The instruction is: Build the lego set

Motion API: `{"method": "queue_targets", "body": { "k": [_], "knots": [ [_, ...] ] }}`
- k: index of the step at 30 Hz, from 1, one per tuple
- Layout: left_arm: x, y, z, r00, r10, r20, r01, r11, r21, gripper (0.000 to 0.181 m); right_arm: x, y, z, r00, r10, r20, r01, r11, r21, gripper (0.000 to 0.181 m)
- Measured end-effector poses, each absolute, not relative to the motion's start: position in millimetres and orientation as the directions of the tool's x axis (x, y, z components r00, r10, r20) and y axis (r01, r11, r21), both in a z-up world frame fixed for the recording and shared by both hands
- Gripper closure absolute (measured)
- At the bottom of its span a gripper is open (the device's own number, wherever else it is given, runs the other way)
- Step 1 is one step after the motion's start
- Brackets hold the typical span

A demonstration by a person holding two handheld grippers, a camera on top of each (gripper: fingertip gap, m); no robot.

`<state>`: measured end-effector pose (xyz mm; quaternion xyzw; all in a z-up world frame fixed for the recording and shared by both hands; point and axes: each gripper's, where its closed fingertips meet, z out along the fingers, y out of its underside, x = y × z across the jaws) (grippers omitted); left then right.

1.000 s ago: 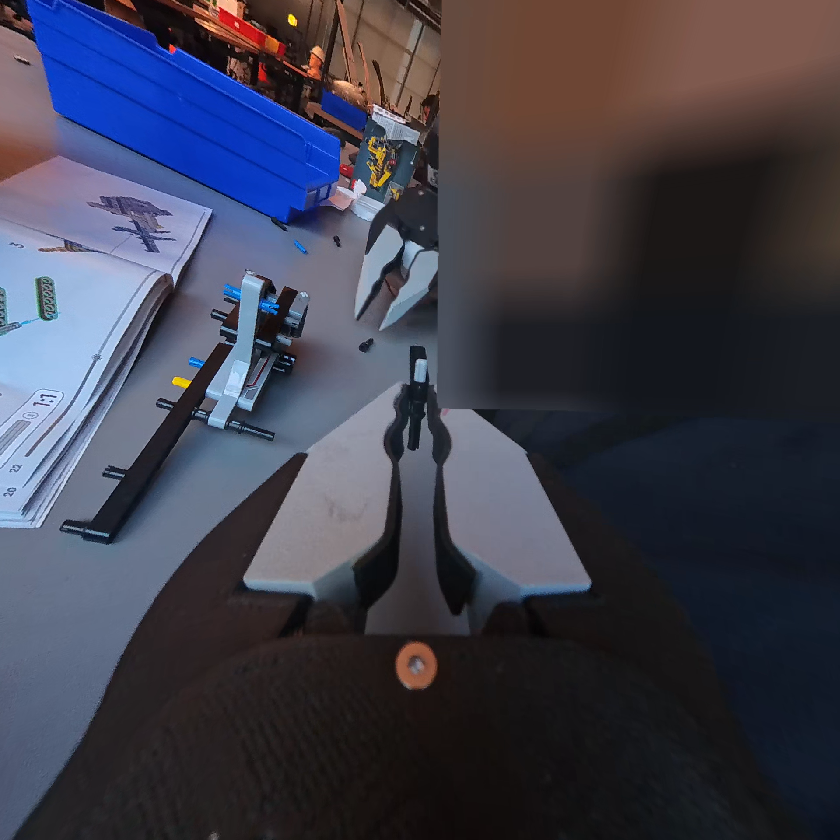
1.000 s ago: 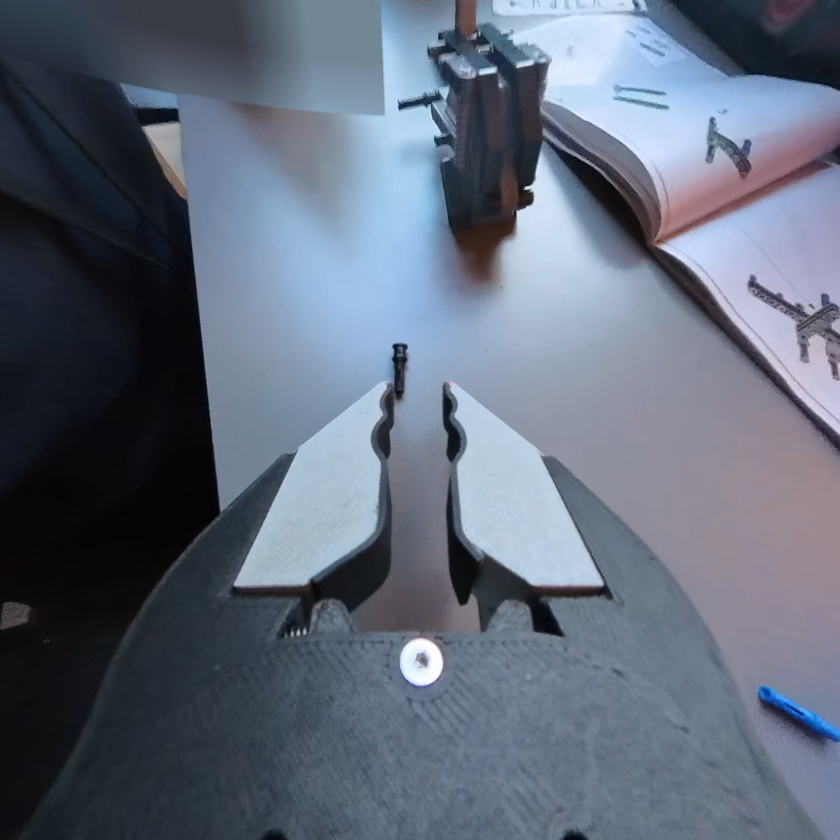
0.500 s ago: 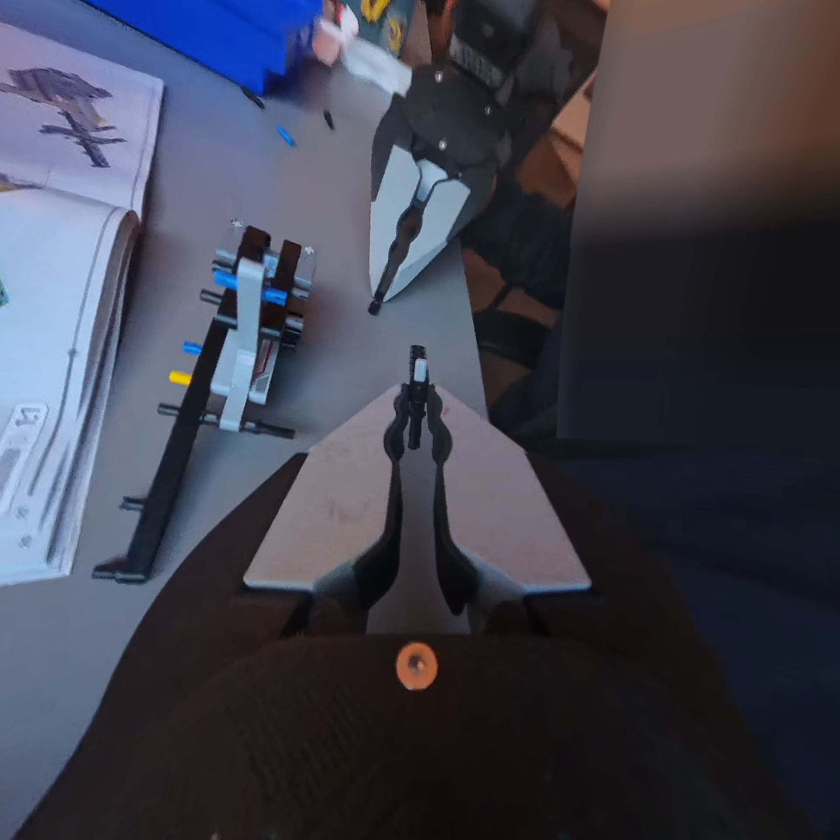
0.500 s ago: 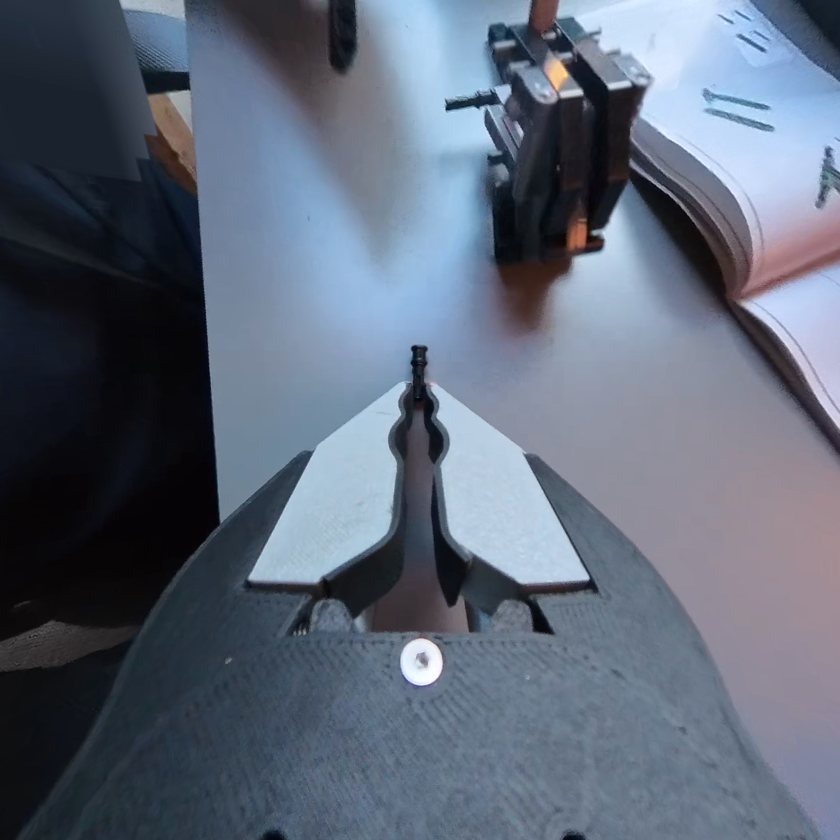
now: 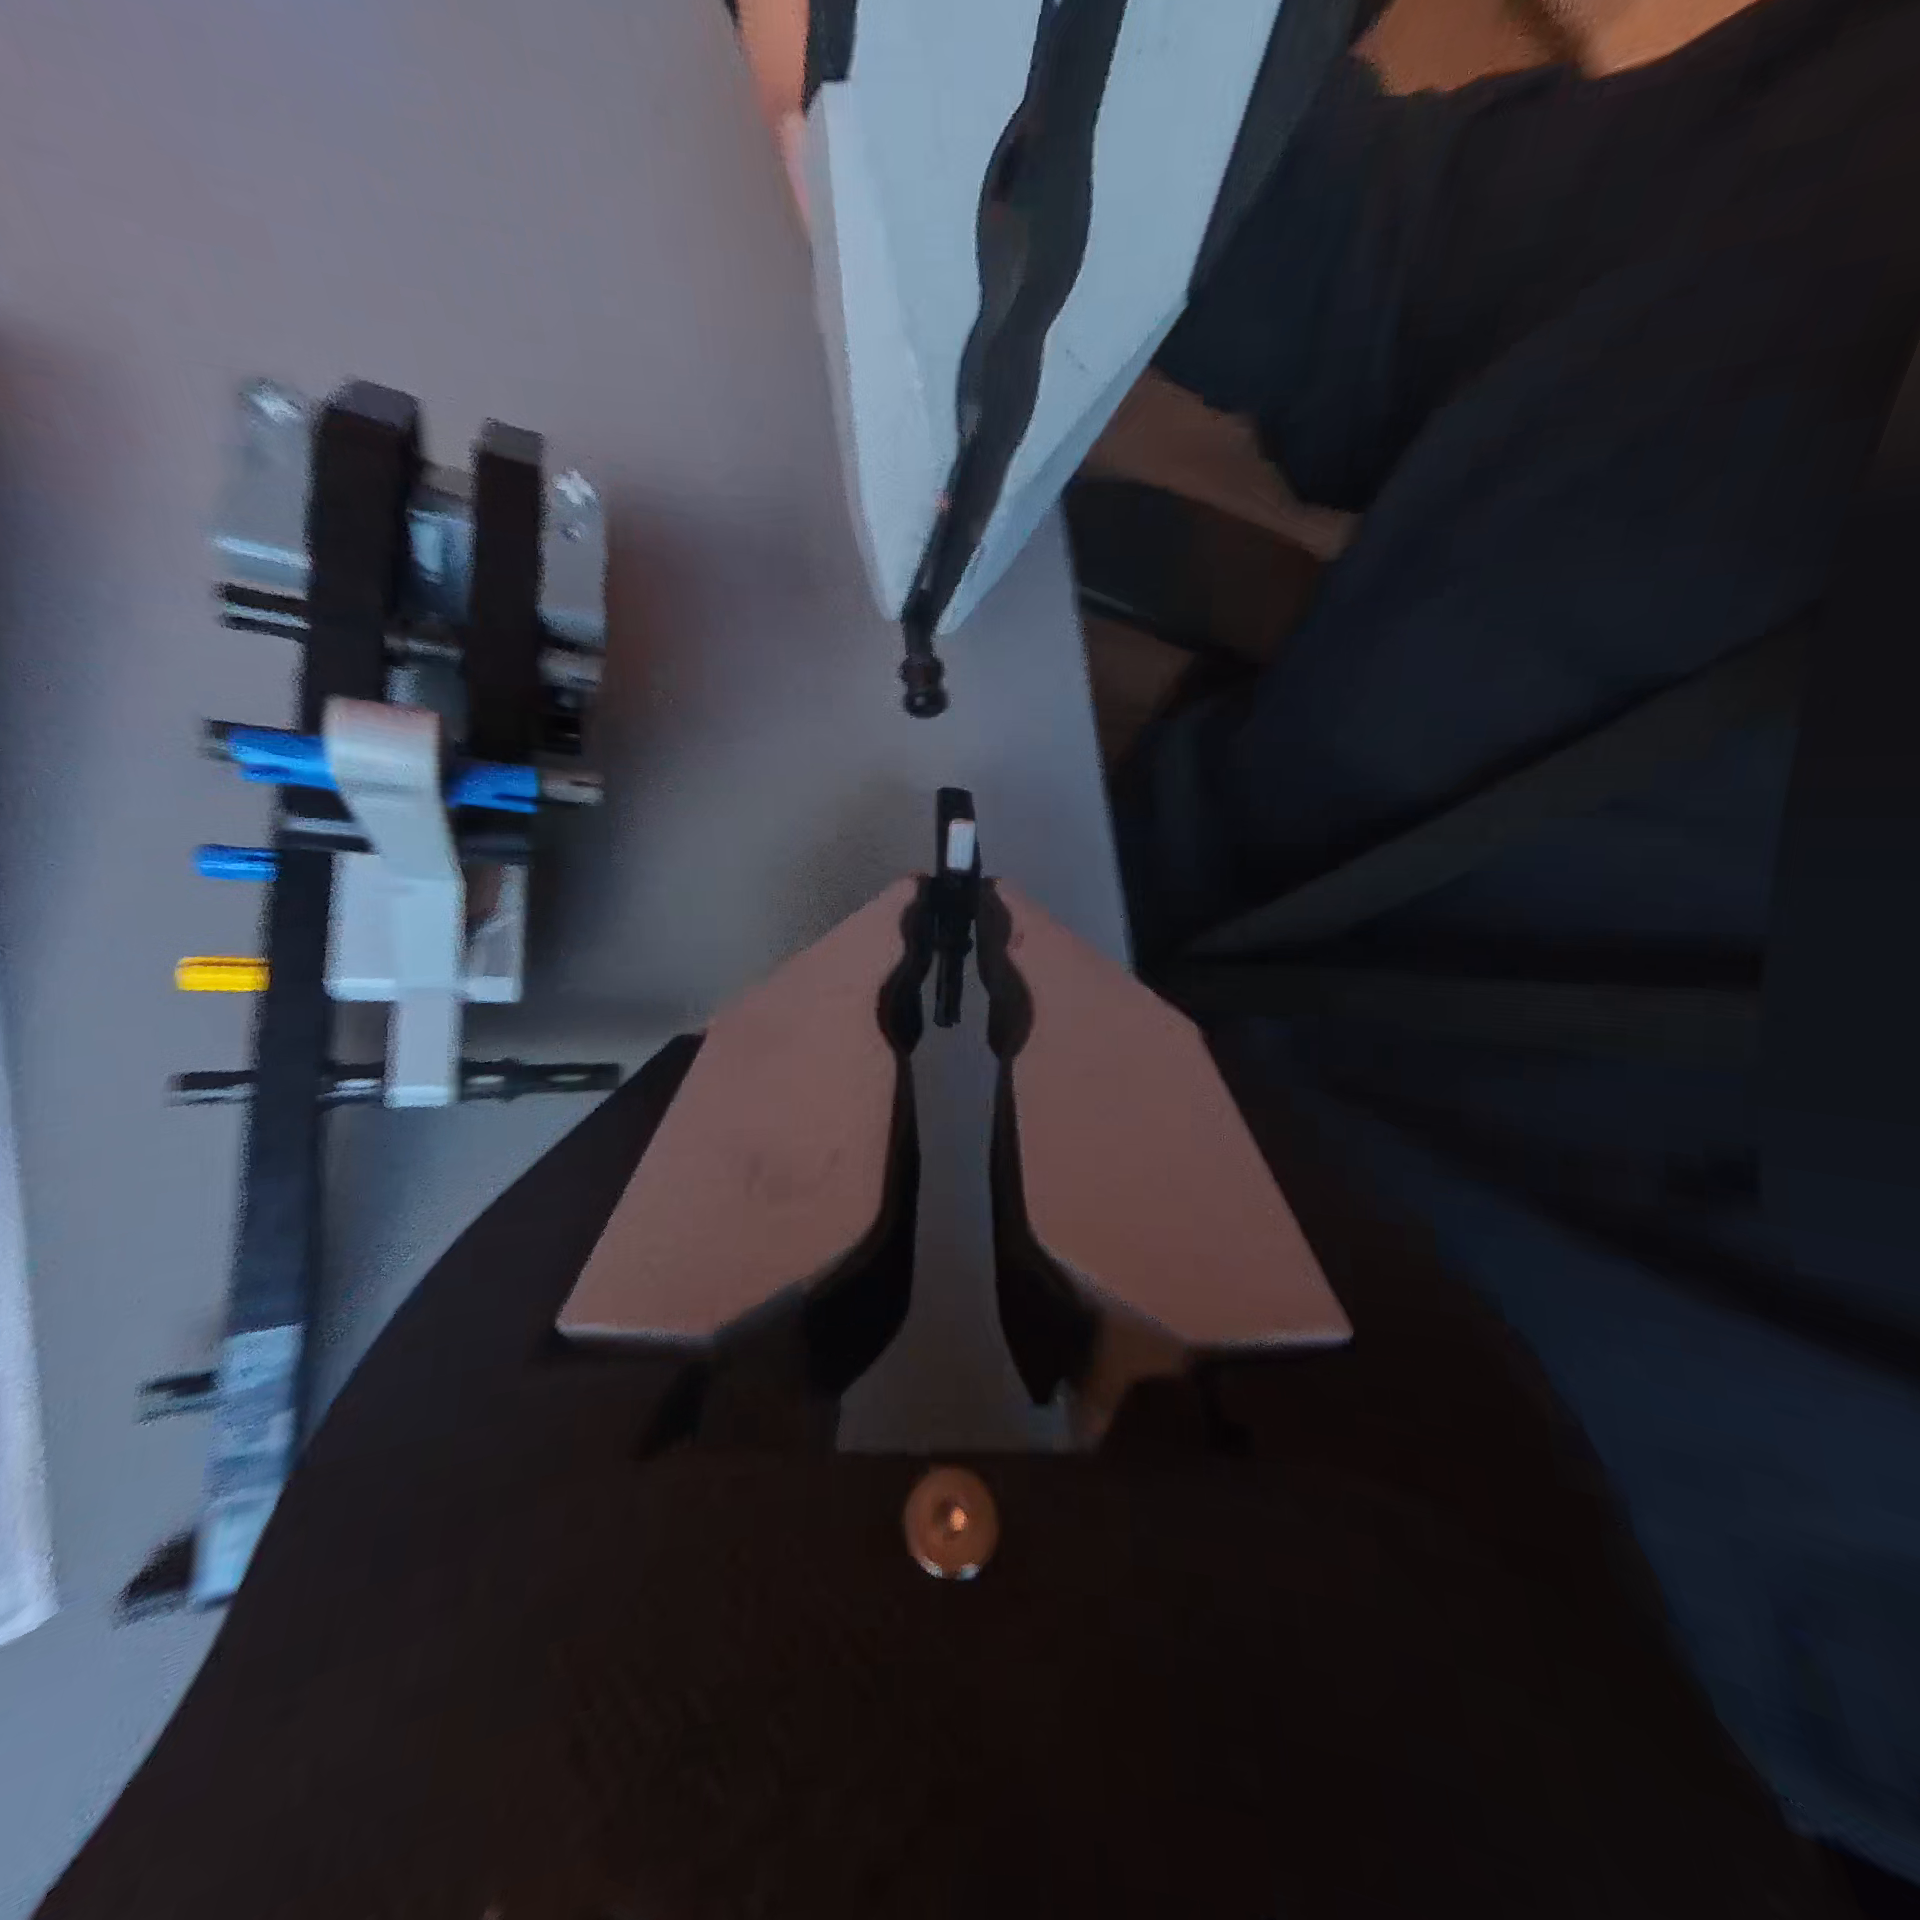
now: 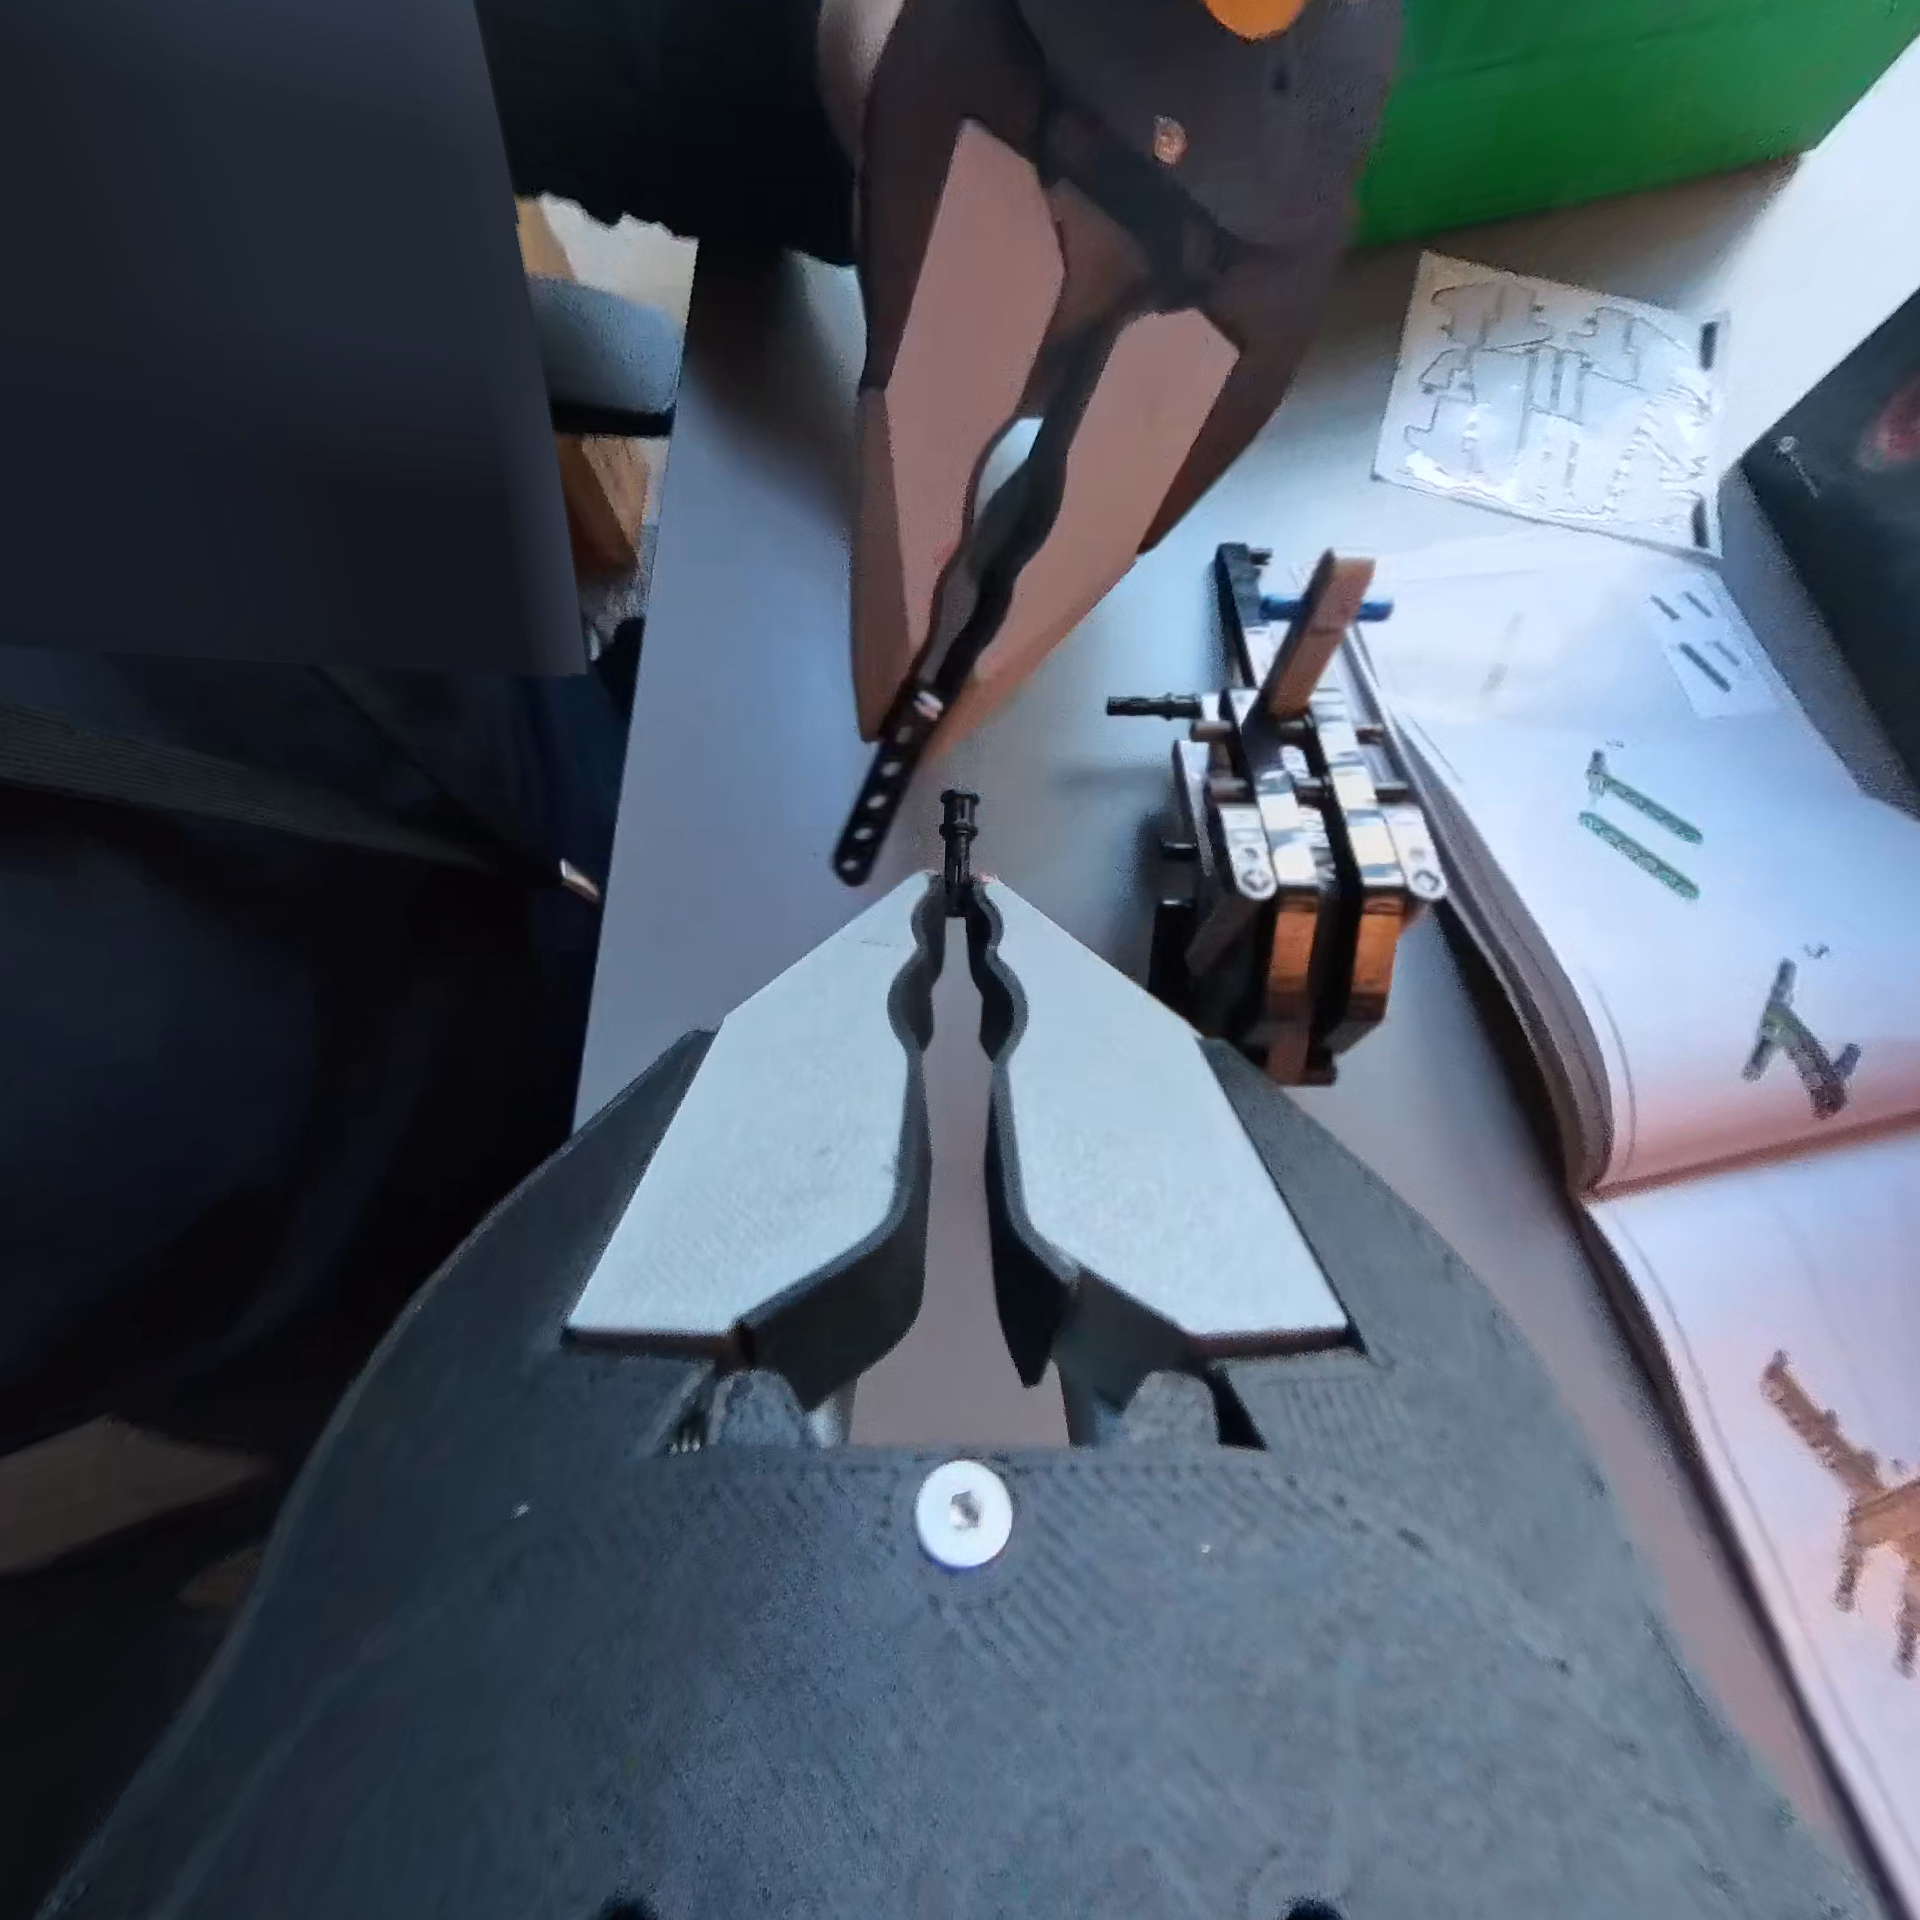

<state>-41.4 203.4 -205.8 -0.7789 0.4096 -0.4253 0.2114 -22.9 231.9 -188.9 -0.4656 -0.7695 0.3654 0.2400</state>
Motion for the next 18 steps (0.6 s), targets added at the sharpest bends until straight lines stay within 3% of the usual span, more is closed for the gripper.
{"method": "queue_targets", "body": {
  "k": [5, 18],
  "knots": [
    [-41, 199, -207, 0.226, -0.689, 0.689, -0.398, -0.711, -0.58, 0.176, -30, 218, -193, -0.551, 0.835, -0.004, 0.564, 0.369, -0.739, 0.18],
    [-42, 196, -216, 0.19, -0.616, 0.765, -0.387, -0.763, -0.518, 0.176, -40, 224, -198, -0.666, 0.741, 0.085, 0.561, 0.573, -0.597, 0.18]
  ]
}}
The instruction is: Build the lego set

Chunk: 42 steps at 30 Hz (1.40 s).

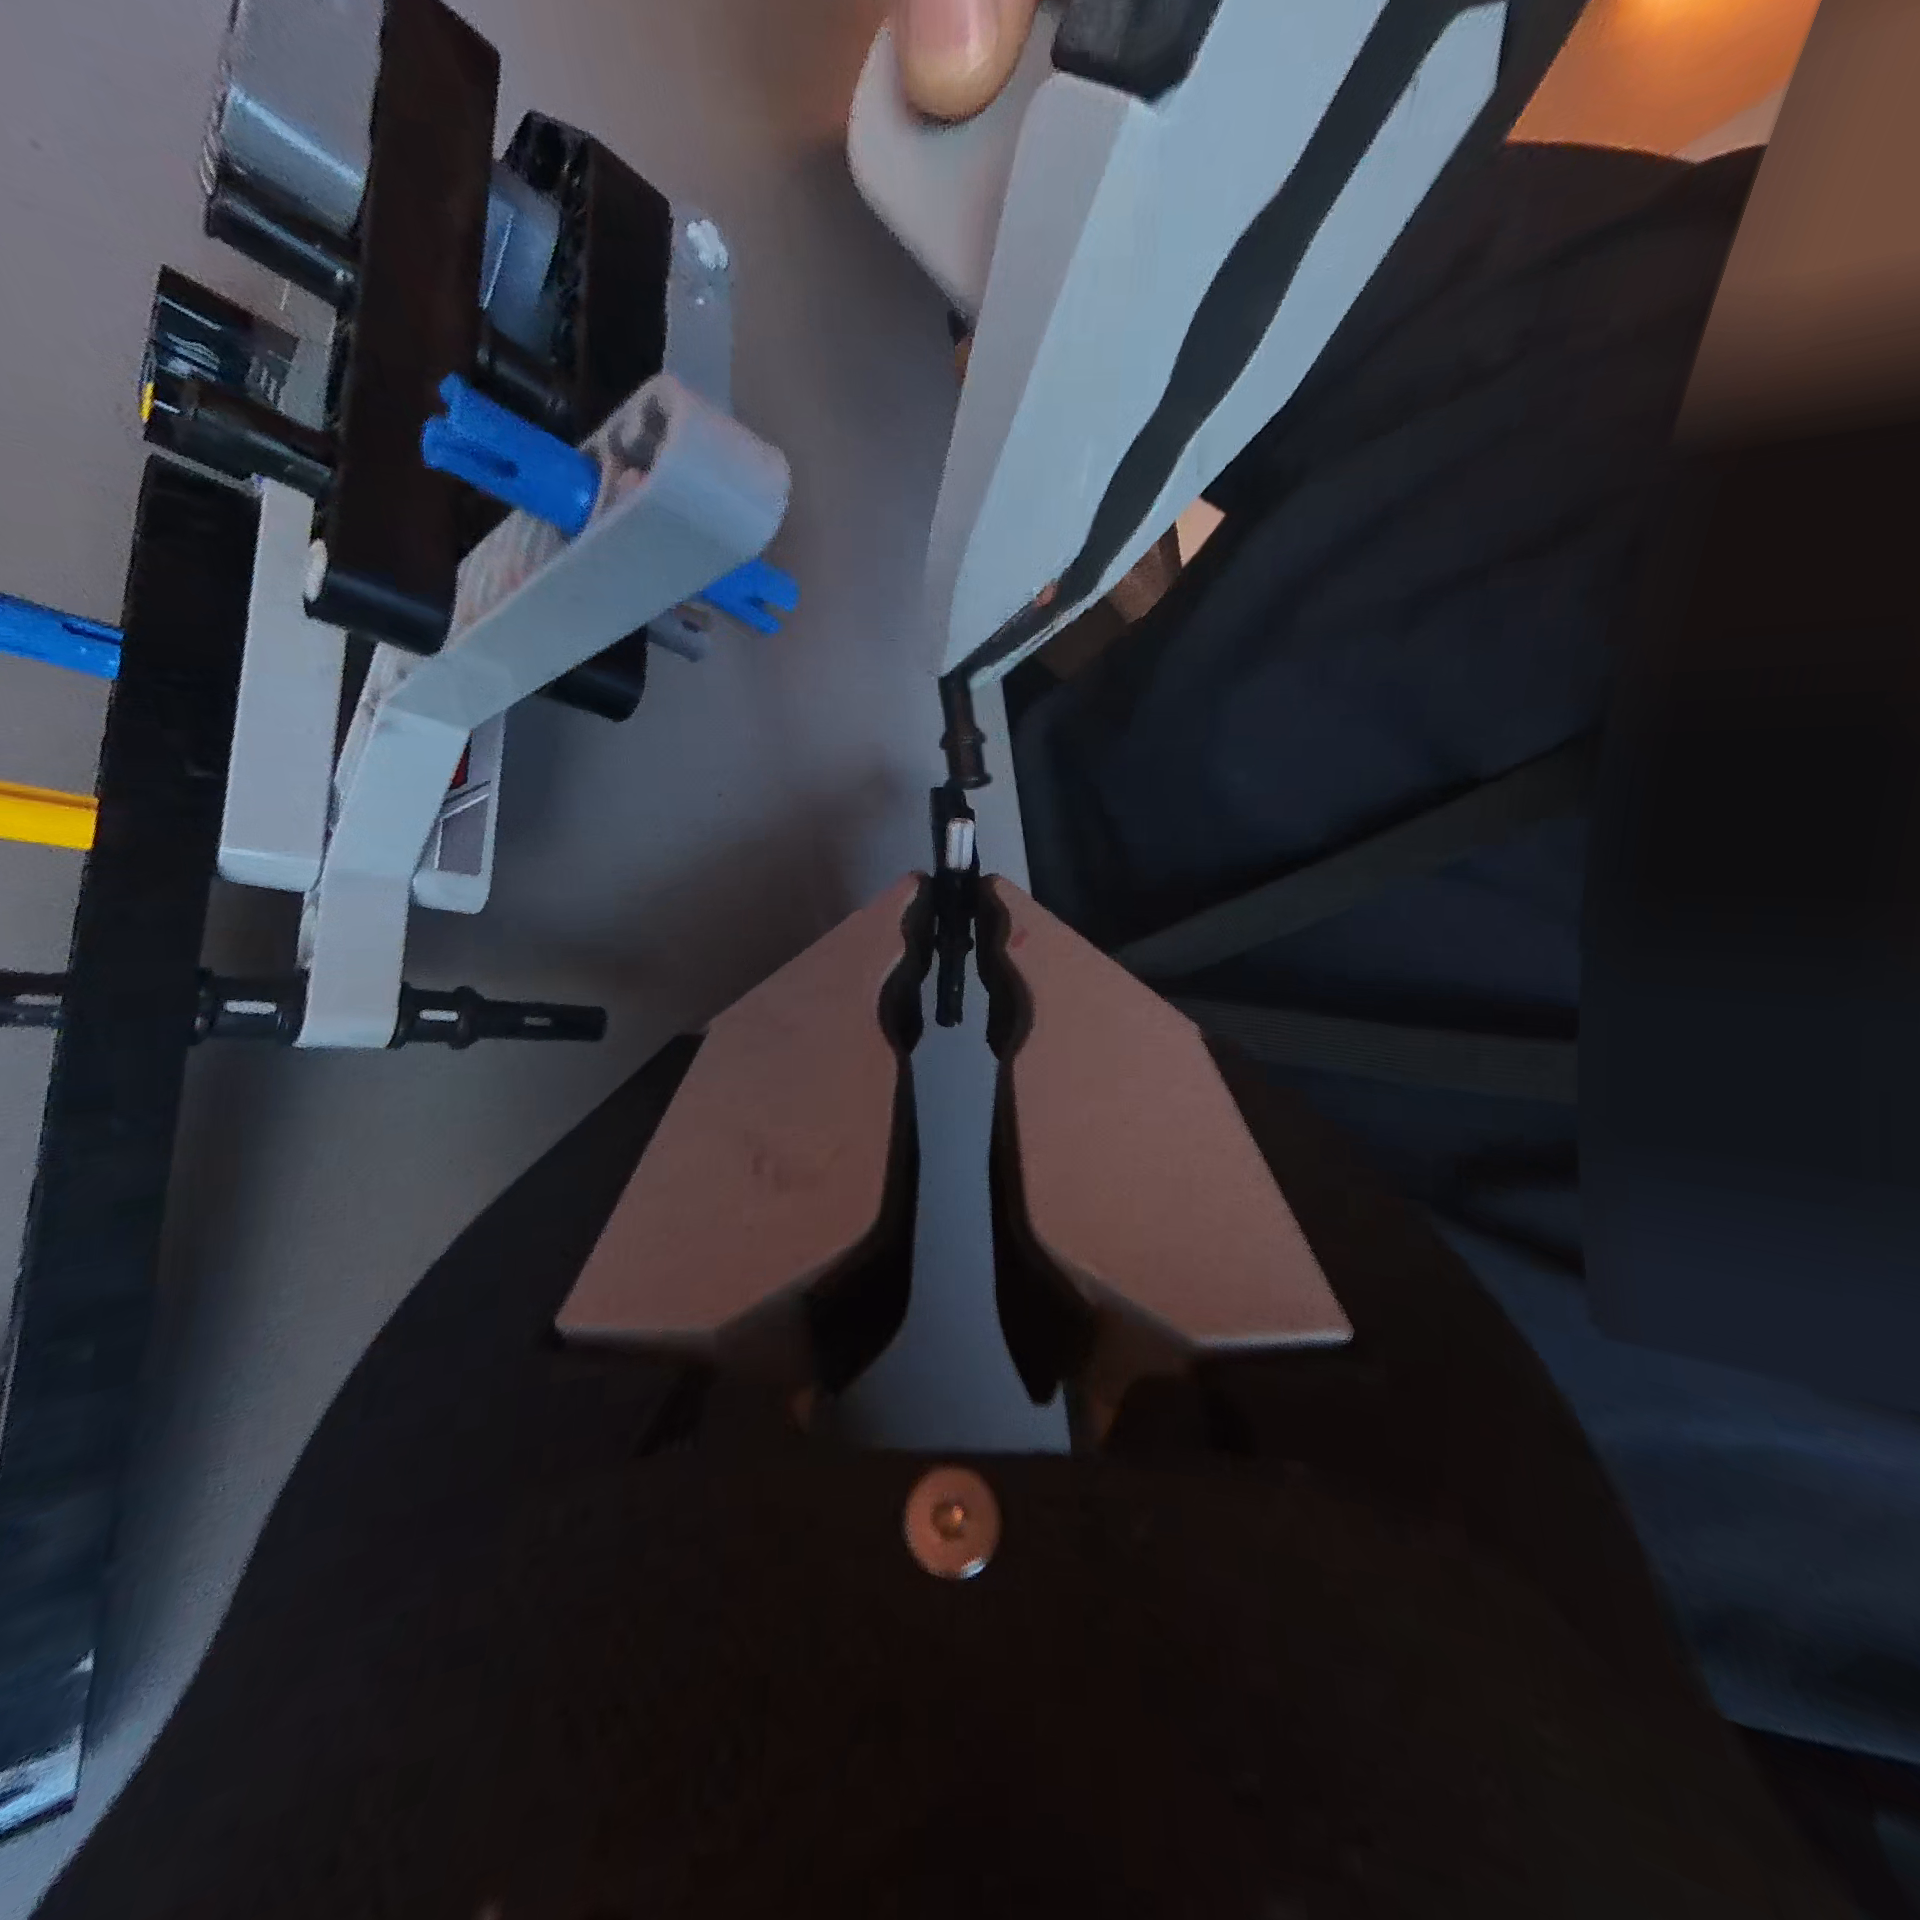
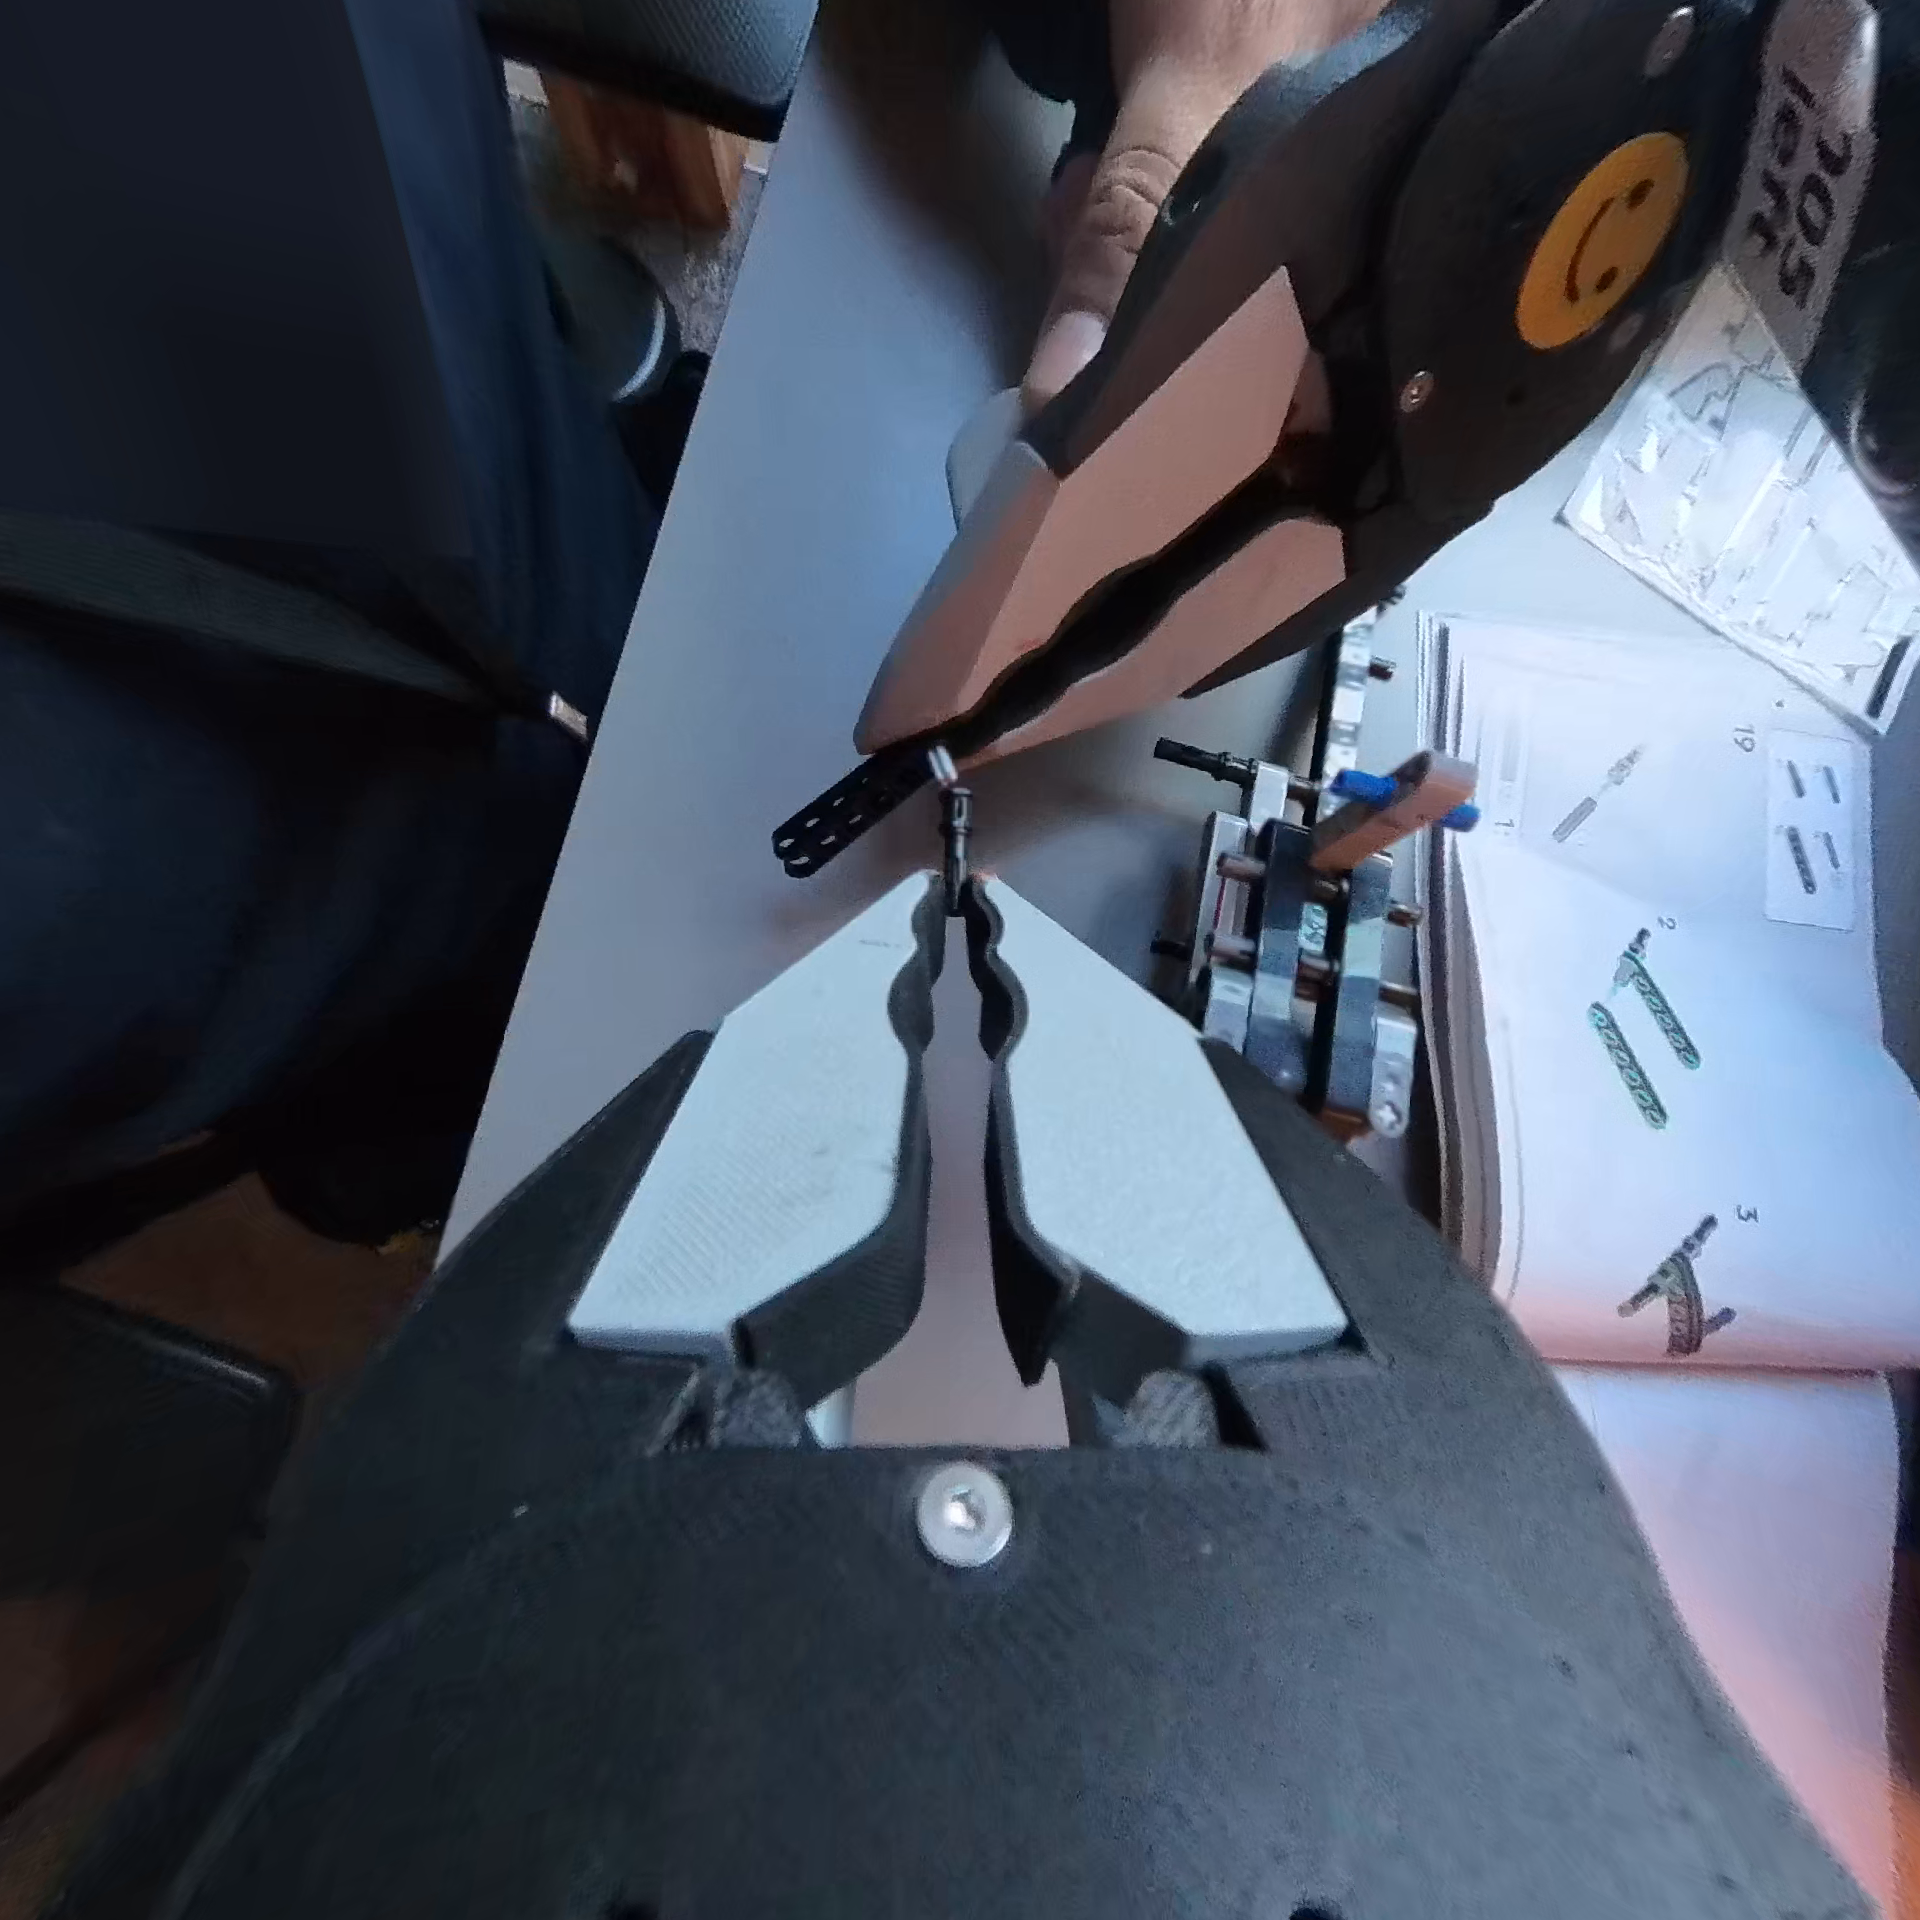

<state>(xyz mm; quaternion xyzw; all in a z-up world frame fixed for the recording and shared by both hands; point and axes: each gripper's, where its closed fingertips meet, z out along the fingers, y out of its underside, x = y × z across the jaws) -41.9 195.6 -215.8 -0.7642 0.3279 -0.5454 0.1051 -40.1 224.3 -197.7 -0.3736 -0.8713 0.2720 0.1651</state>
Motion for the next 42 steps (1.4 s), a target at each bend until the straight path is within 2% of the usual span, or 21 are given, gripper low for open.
{"method": "queue_targets", "body": {
  "k": [12, 19, 23, 25, 34, 42],
  "knots": [
    [-42, 196, -219, 0.187, -0.544, 0.818, -0.372, -0.81, -0.454, 0.176, -44, 221, -206, -0.721, 0.688, 0.084, 0.528, 0.624, -0.576, 0.18],
    [-40, 194, -224, 0.198, -0.529, 0.825, -0.392, -0.814, -0.428, 0.176, -44, 218, -204, -0.777, 0.6, 0.188, 0.423, 0.72, -0.549, 0.18],
    [-39, 195, -222, 0.186, -0.524, 0.831, -0.388, -0.816, -0.428, 0.176, -45, 207, -195, -0.825, 0.493, 0.276, 0.294, 0.791, -0.536, 0.18],
    [-40, 196, -225, 0.202, -0.538, 0.819, -0.394, -0.81, -0.435, 0.176, -48, 208, -198, -0.827, 0.488, 0.28, 0.3, 0.803, -0.515, 0.18],
    [-41, 197, -216, 0.161, -0.588, 0.792, -0.367, -0.781, -0.505, 0.176, -49, 215, -189, -0.75, 0.643, 0.156, 0.342, 0.579, -0.74, 0.18],
    [-40, 193, -217, 0.163, -0.608, 0.777, -0.386, -0.764, -0.517, 0.176, -51, 217, -194, -0.736, 0.665, 0.127, 0.354, 0.538, -0.766, 0.179]
  ]
}}
